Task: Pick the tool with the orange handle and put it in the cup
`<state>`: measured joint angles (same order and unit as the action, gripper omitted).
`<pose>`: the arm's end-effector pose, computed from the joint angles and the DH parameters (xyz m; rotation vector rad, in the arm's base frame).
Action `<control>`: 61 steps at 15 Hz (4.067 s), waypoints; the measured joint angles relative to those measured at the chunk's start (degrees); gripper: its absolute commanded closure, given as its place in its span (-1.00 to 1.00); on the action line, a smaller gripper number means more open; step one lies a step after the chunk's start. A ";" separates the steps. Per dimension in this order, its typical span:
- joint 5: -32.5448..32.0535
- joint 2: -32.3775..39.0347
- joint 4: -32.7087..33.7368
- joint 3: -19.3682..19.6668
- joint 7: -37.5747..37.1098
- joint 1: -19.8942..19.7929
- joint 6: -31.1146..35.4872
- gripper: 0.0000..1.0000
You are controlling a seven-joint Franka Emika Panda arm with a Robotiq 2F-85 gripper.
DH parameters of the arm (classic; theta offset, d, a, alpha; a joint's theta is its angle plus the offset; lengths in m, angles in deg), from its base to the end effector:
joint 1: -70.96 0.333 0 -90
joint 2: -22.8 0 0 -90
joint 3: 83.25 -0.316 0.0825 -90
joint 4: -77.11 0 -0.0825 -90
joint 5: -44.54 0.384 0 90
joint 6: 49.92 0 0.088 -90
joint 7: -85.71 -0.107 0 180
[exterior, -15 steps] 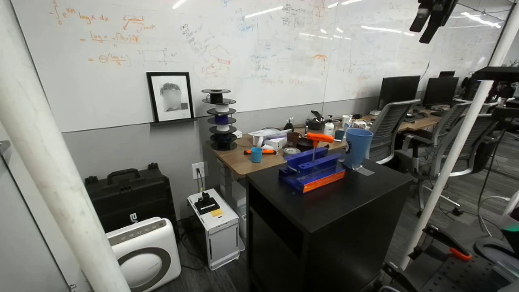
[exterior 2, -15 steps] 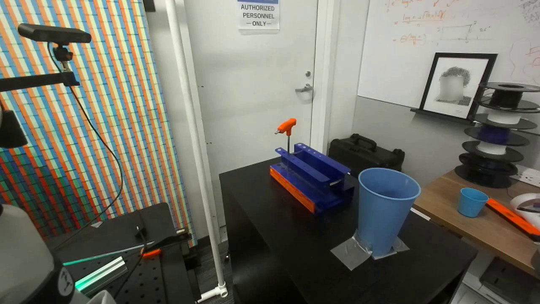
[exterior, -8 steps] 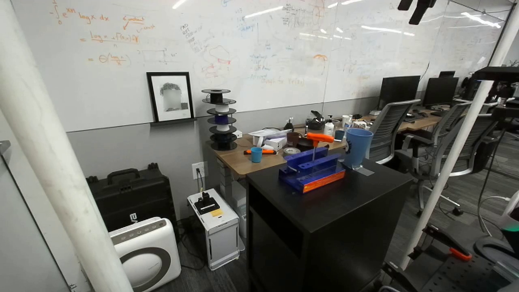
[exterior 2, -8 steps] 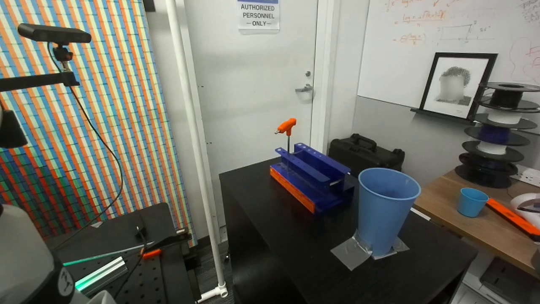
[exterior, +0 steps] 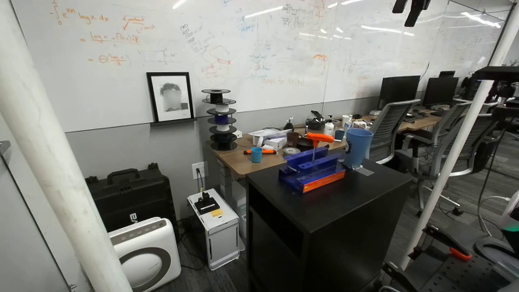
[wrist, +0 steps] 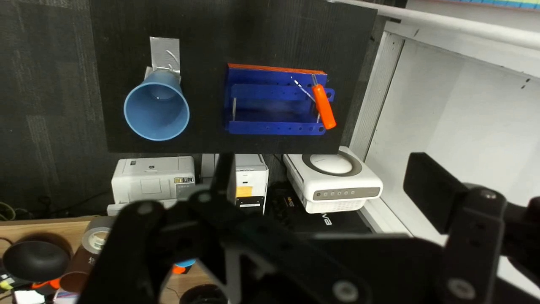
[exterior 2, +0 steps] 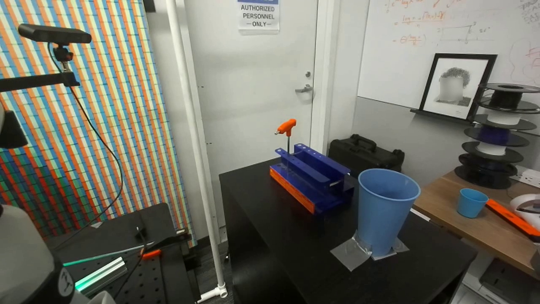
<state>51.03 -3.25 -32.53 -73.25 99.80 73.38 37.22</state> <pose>0.4000 -0.0598 0.6749 -2.9556 -0.2039 -0.1327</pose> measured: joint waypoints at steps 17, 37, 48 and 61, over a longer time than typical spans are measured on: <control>0.00 -0.15 -0.04 -0.02 0.00 -0.04 0.00 -1.00; -0.48 2.11 -0.25 -0.43 -0.12 -0.72 0.13 -1.00; 4.34 16.87 -4.23 7.28 18.64 -4.26 0.64 -1.00; -0.85 22.39 -0.25 -3.56 4.33 -3.59 8.11 -1.00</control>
<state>50.17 19.14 -32.77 -76.81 104.13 69.79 45.33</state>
